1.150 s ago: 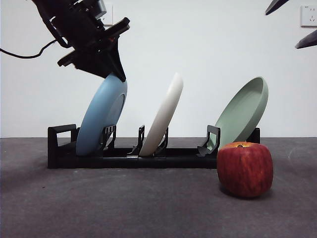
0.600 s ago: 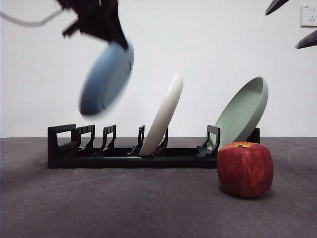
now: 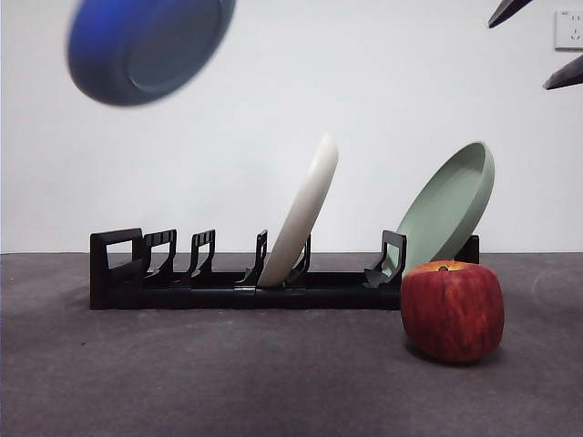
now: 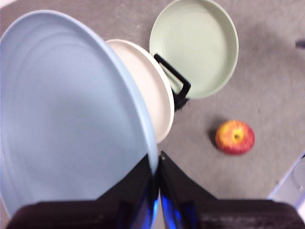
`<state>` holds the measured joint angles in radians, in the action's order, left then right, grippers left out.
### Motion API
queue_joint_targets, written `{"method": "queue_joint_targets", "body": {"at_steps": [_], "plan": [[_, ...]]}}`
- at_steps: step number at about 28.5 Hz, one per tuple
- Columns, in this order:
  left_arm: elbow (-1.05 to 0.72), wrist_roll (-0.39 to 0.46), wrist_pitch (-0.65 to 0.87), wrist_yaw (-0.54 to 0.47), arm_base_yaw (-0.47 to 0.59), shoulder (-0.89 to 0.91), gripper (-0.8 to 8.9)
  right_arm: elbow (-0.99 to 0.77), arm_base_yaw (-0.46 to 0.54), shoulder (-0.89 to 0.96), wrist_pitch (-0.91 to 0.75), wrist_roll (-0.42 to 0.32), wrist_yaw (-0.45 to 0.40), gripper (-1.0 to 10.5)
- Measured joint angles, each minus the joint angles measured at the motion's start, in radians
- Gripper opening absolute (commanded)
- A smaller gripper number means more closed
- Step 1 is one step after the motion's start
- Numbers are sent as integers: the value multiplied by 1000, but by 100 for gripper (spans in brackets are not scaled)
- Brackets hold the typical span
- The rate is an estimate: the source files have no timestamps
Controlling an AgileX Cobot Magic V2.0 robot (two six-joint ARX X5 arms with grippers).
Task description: Take the blue plate from the plate rack,put the plate on the table,take the apple from the table,put the apple in the plate
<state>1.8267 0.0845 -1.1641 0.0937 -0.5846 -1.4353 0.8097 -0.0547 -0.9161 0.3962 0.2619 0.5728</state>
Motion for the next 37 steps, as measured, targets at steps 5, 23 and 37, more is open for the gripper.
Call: {"method": "queue_joint_targets", "body": {"at_steps": [5,23,37], "plan": [[-90,-12,-32,-222,-222,143,-8,0,0,0,0,0,-1,409],[-760,-173,425,-400,-538,87,-9,0,2,0,0,0,-4,409],[-761,-39,527,-411,-538,-248,1,0,2,0,0,0,-4,409]]}}
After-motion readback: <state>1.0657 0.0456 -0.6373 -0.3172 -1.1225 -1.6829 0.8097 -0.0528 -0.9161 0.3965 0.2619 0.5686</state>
